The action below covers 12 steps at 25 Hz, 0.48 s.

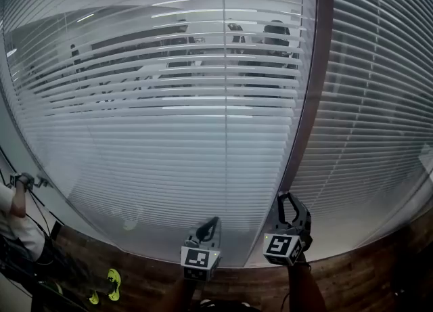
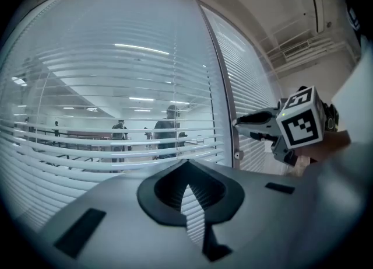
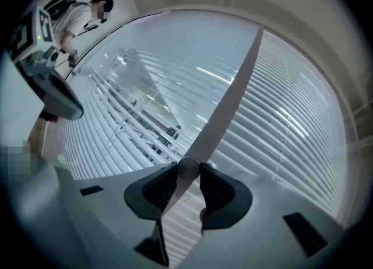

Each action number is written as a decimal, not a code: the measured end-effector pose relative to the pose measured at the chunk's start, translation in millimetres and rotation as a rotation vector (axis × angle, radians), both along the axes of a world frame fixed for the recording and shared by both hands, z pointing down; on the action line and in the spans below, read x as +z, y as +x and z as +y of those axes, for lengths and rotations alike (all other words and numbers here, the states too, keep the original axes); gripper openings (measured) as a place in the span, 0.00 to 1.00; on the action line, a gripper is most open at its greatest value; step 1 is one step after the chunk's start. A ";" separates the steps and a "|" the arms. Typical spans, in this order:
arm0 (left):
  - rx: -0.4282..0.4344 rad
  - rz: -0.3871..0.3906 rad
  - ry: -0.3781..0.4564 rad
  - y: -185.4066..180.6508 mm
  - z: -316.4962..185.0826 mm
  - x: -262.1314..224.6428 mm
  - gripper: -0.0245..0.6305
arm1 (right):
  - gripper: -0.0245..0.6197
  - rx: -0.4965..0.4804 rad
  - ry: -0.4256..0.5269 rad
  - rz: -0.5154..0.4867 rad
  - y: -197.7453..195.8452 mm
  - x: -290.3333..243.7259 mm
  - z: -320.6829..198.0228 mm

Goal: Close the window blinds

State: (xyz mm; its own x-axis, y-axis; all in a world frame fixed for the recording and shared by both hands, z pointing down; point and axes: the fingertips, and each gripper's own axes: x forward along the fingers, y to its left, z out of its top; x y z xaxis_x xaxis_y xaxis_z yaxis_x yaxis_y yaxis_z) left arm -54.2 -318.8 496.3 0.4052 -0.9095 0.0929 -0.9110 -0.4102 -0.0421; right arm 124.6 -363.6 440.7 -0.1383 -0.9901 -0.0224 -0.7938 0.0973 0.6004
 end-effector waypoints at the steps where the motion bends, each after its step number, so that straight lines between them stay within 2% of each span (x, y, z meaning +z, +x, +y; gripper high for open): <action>1: -0.002 -0.005 0.002 -1.2 -0.3 1.1 0.04 | 0.24 0.008 0.010 0.058 -0.3 0.6 0.3; 4: -0.010 -0.011 0.011 -4.3 -1.0 -0.1 0.04 | 0.24 0.012 0.042 0.262 -1.6 1.1 0.2; 9: -0.012 -0.013 0.016 -6.2 0.0 -5.6 0.04 | 0.24 -0.038 0.085 0.619 -2.8 3.7 0.2; 12: -0.006 -0.010 0.013 -17.6 8.5 -2.7 0.04 | 0.24 -0.056 0.086 0.787 -10.9 3.2 13.0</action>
